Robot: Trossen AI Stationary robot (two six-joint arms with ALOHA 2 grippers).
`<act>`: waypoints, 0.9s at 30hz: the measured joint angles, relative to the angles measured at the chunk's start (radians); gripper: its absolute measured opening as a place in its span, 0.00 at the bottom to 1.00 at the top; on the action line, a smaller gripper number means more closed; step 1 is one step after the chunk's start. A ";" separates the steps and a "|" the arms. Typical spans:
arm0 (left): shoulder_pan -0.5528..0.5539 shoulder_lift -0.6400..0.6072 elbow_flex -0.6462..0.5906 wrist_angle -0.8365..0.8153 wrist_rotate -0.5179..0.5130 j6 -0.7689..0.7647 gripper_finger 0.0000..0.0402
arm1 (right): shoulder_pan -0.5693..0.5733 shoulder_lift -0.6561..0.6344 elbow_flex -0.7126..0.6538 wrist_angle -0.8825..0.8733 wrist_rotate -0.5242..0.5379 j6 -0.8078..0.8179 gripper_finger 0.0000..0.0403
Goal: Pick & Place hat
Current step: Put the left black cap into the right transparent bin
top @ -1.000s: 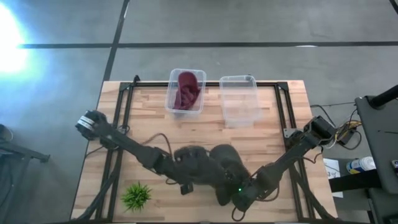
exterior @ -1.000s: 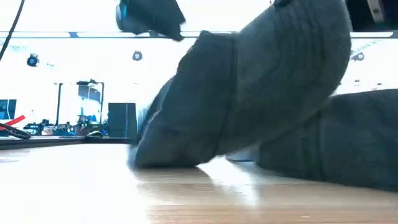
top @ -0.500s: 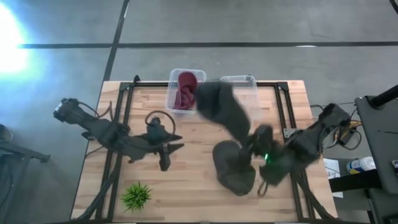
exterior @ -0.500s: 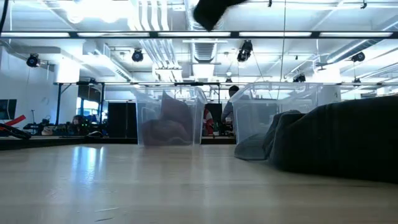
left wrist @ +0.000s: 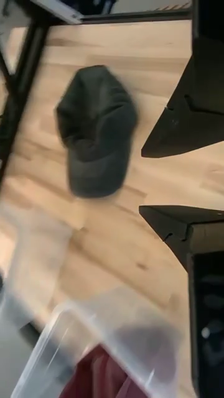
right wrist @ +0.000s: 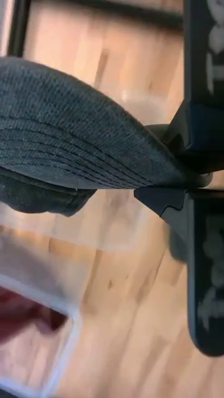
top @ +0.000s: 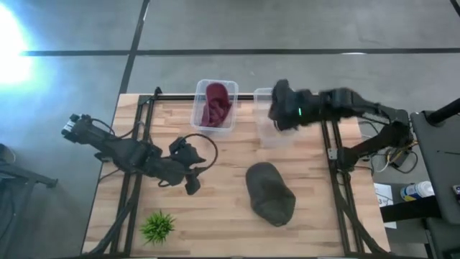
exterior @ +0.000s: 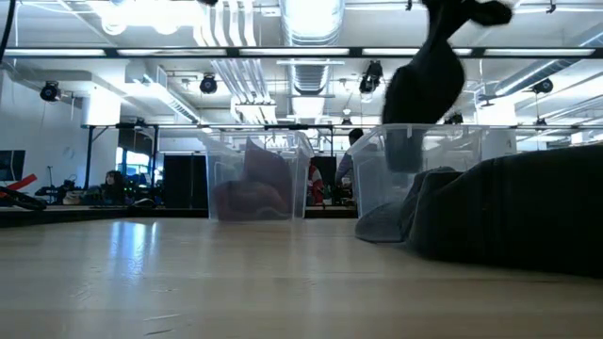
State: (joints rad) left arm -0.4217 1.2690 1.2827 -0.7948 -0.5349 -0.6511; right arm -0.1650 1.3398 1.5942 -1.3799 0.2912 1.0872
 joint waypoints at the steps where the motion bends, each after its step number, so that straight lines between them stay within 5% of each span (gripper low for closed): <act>1: 0.009 -0.002 -0.017 0.012 0.018 0.004 0.32 | -0.056 -0.001 -0.009 0.046 -0.067 -0.062 0.03; 7: 0.054 -0.003 -0.091 0.098 0.183 0.047 0.32 | -0.345 0.058 -0.074 0.101 -0.513 -0.282 0.03; 10: 0.060 -0.003 -0.129 0.167 0.213 0.055 0.32 | -0.415 0.100 -0.121 0.101 -0.629 -0.335 0.03; 14: 0.065 -0.003 -0.164 0.271 0.271 0.064 0.32 | -0.446 0.142 -0.156 0.097 -0.620 -0.363 0.08; 23: 0.065 -0.003 -0.239 0.384 0.302 0.085 0.32 | -0.431 0.119 -0.122 0.067 -0.450 -0.284 0.33; 27: 0.065 -0.002 -0.266 0.413 0.302 0.086 0.32 | -0.396 0.082 -0.068 -0.081 -0.318 -0.227 0.39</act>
State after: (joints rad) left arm -0.3569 1.2668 1.0168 -0.3817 -0.2329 -0.5651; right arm -0.5609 1.4223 1.5257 -1.4609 -0.0266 0.8599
